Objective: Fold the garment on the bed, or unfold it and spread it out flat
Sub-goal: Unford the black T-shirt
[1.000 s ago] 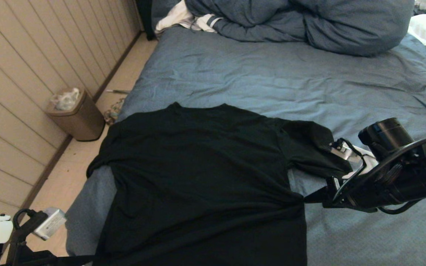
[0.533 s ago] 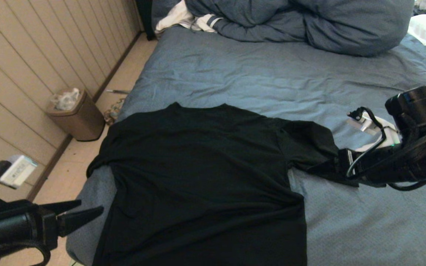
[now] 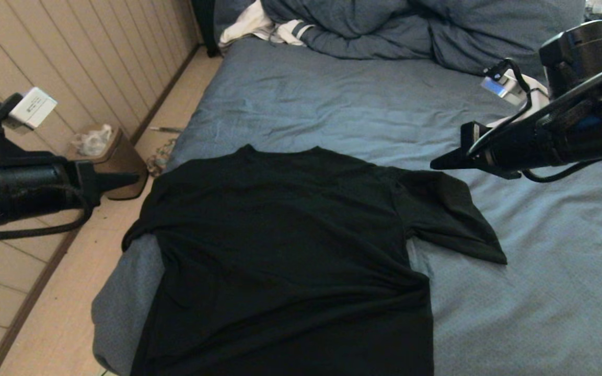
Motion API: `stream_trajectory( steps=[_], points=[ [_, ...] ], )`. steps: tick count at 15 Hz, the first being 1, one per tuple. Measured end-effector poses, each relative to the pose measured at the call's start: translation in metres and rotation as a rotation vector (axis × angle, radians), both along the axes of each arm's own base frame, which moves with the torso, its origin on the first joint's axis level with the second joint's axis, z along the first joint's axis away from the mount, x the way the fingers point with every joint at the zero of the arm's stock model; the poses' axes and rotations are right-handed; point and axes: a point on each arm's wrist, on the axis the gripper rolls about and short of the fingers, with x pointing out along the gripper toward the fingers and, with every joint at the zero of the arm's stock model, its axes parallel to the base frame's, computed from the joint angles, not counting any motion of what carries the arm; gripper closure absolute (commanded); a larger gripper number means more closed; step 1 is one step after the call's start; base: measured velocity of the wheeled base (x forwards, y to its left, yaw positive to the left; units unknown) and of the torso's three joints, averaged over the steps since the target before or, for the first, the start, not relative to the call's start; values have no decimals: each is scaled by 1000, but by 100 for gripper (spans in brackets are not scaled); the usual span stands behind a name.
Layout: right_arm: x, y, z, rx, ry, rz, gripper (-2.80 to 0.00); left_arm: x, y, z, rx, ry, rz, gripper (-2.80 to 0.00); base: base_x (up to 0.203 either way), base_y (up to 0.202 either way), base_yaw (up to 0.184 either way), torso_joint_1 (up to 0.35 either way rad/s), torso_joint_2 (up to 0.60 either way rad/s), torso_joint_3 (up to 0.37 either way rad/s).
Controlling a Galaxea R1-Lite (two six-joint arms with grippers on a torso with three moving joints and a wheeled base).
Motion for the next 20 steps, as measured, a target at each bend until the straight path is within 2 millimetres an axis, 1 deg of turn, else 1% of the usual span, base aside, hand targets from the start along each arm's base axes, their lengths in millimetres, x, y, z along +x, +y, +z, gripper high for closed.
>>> stream_trajectory(
  steps=[2,6,8,10,12,13,16,18,20],
  points=[
    [22,14,-1,-30,-16,-20,0,27,-2,6,-1,-8,0,0,0,0,0,0,0,0],
    [64,49,-7,-65,-75,-31,0,86,-6,12,-8,-36,-3,0,0,0,0,0,0,0],
    [83,69,-14,-87,-157,-37,0,112,-11,13,-15,-53,-6,0,0,0,0,0,0,0],
    [101,87,-22,-117,-273,-70,0,139,-25,11,-12,-71,10,0,0,0,0,0,0,0],
    [113,101,-33,-120,-330,-69,0,163,-45,8,2,-94,35,0,0,0,0,0,0,0],
    [118,105,-38,-116,-340,-66,0,173,-55,3,8,-95,38,0,0,0,0,0,0,0],
    [127,110,-51,-127,-342,-48,0,198,-82,-17,16,-84,9,0,0,0,0,0,0,0],
    [129,111,-53,-126,-347,-38,0,207,-89,-28,22,-71,-1,0,0,0,0,0,0,0],
    [127,111,-50,-125,-347,-31,0,207,-90,-29,23,-66,-2,0,0,0,0,0,0,0]
  ],
)
